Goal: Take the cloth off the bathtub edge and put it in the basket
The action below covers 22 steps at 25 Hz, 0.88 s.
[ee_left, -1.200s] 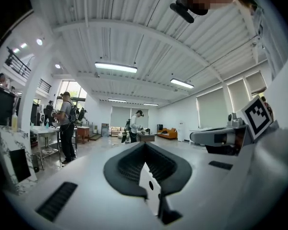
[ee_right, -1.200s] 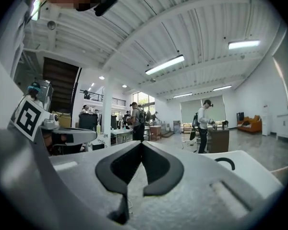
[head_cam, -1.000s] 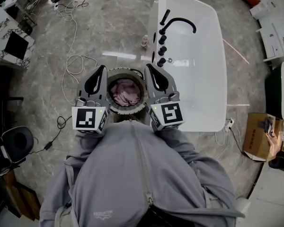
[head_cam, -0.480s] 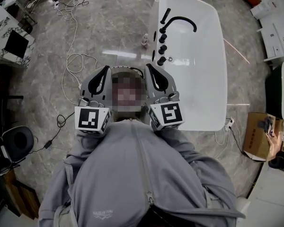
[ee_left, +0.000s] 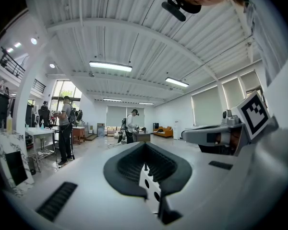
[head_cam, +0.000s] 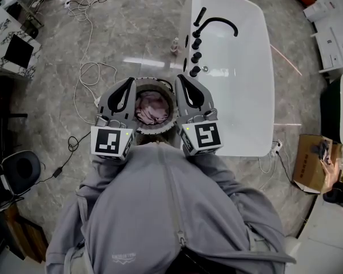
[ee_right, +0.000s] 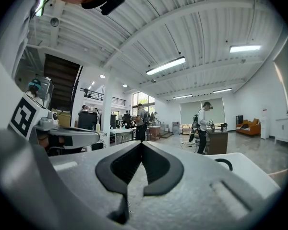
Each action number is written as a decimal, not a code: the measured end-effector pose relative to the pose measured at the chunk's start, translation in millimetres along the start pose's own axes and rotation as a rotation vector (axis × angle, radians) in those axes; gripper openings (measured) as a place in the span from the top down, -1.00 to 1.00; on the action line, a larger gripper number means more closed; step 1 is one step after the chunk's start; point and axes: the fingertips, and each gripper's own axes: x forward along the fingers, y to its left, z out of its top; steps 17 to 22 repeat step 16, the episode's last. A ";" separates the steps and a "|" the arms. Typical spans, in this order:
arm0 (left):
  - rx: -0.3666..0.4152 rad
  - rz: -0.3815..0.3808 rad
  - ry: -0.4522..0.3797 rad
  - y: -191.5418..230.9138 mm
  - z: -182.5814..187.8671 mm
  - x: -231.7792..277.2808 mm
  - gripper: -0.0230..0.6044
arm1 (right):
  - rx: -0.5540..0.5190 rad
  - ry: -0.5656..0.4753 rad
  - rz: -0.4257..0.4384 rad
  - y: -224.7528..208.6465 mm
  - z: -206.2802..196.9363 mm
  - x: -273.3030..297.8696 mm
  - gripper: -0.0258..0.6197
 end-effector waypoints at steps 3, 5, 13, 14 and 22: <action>0.001 0.001 -0.001 -0.2 -0.6 0.1 0.91 | 0.013 0.013 -0.010 -0.4 0.2 0.5 0.91; 0.002 0.001 -0.001 -0.3 -0.4 -0.2 0.91 | 0.009 0.007 -0.006 0.4 -0.6 0.4 0.91; 0.003 0.000 -0.004 -0.6 1.0 -0.2 0.91 | 0.000 0.012 -0.001 0.7 -1.8 0.7 0.91; 0.003 -0.001 -0.004 -0.5 0.9 -0.4 0.91 | 0.000 0.008 0.003 1.6 -1.2 1.0 0.91; 0.001 -0.001 -0.003 -0.4 0.6 -0.6 0.91 | 0.000 -0.001 0.011 3.3 0.1 1.8 0.91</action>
